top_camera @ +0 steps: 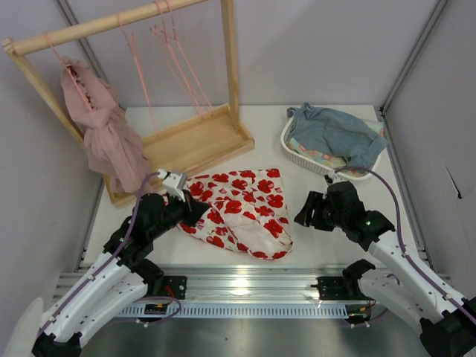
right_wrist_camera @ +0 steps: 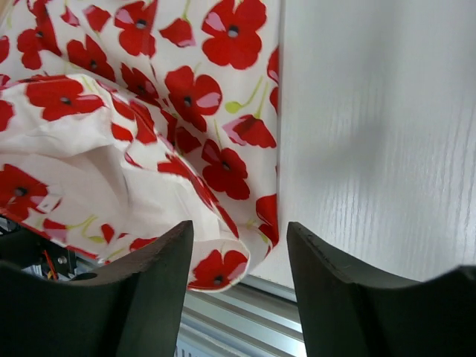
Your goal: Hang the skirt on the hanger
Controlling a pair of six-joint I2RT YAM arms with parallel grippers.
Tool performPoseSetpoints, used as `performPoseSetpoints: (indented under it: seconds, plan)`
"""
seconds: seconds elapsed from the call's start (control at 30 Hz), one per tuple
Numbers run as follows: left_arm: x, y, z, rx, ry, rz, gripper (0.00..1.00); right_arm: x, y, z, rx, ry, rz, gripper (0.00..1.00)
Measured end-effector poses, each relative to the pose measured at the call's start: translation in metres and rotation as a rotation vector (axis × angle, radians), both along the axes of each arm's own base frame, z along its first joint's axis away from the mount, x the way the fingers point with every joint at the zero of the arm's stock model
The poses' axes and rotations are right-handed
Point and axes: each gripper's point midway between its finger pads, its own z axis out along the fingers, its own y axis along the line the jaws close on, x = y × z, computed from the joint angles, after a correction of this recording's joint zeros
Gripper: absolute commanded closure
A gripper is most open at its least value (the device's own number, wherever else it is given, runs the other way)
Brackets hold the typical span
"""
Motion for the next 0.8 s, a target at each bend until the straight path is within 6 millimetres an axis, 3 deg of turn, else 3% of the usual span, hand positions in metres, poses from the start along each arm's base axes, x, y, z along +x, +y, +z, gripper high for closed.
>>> performPoseSetpoints:
  seconds: [0.13, 0.3, 0.57, 0.8]
  plan:
    - [0.004, -0.005, -0.013, 0.029, 0.068, 0.0, 1.0, 0.008, 0.005, 0.012, 0.008, -0.031, 0.01, 0.37]
    - [0.006, -0.006, -0.034, 0.078, 0.15, 0.007, 1.0, -0.005, 0.018, -0.005, -0.009, 0.006, 0.078, 0.37]
    - [0.004, -0.004, -0.018, 0.037, 0.102, 0.013, 1.0, -0.043, 0.032, -0.039, -0.059, 0.065, 0.193, 0.36]
    - [0.003, -0.004, -0.017, 0.032, 0.097, 0.013, 1.0, -0.045, 0.038, -0.048, -0.109, 0.045, 0.215, 0.4]
